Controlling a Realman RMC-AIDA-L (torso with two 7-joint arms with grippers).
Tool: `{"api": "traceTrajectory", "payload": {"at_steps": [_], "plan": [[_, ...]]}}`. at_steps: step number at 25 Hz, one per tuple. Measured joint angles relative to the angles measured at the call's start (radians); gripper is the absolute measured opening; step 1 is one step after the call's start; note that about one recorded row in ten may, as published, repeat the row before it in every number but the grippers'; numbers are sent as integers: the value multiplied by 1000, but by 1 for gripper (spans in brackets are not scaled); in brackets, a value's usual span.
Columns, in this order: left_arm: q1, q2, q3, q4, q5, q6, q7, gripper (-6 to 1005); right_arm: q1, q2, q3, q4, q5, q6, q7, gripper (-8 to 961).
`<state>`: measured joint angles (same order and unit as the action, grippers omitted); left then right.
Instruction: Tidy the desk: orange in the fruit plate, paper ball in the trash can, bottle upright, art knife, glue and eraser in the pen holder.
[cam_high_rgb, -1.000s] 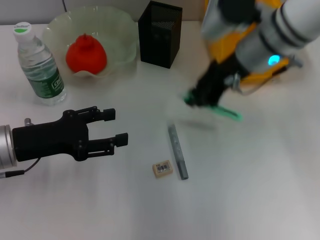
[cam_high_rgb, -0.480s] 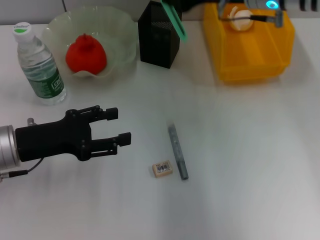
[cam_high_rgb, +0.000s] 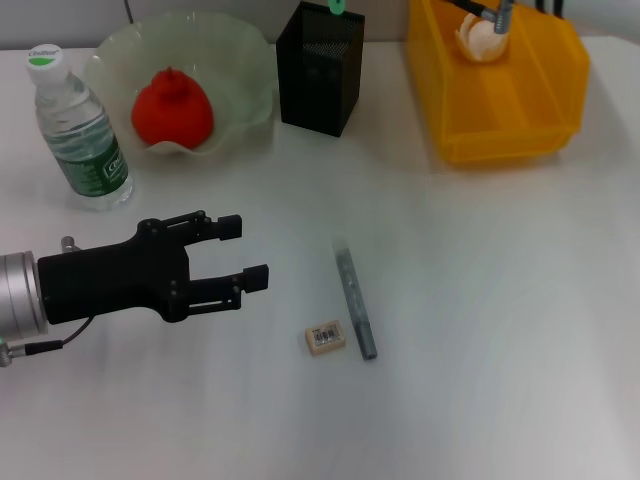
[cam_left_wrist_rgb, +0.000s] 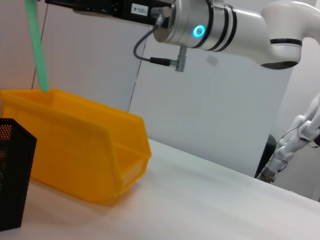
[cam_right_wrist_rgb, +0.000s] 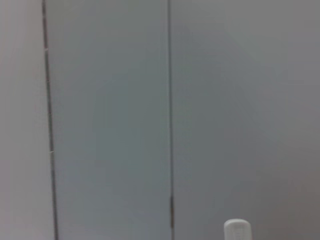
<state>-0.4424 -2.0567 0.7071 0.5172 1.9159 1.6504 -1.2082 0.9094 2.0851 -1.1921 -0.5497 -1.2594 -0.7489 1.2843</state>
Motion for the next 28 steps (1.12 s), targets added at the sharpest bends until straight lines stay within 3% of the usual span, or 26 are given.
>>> {"api": "traceTrajectory", "payload": {"at_steps": [4, 9, 15, 19, 28], "plan": [[-3, 0, 0, 0, 0, 0, 0, 792, 52, 2, -1, 116, 151, 46, -157, 176], [-5, -1, 0, 0, 0, 0, -3, 792, 81, 6, -2, 177, 197, 56, -235, 178], [-15, -4, -1, -22, -5, 0, -7, 791, 76, 7, 0, 193, 240, 50, -287, 180], [-15, -3, -17, -27, -7, -4, -16, 791, 73, 7, -16, 248, 398, 26, -446, 181], [-8, 2, -48, -35, -16, -11, -32, 791, 88, 7, -21, 301, 437, -4, -512, 185]]}}
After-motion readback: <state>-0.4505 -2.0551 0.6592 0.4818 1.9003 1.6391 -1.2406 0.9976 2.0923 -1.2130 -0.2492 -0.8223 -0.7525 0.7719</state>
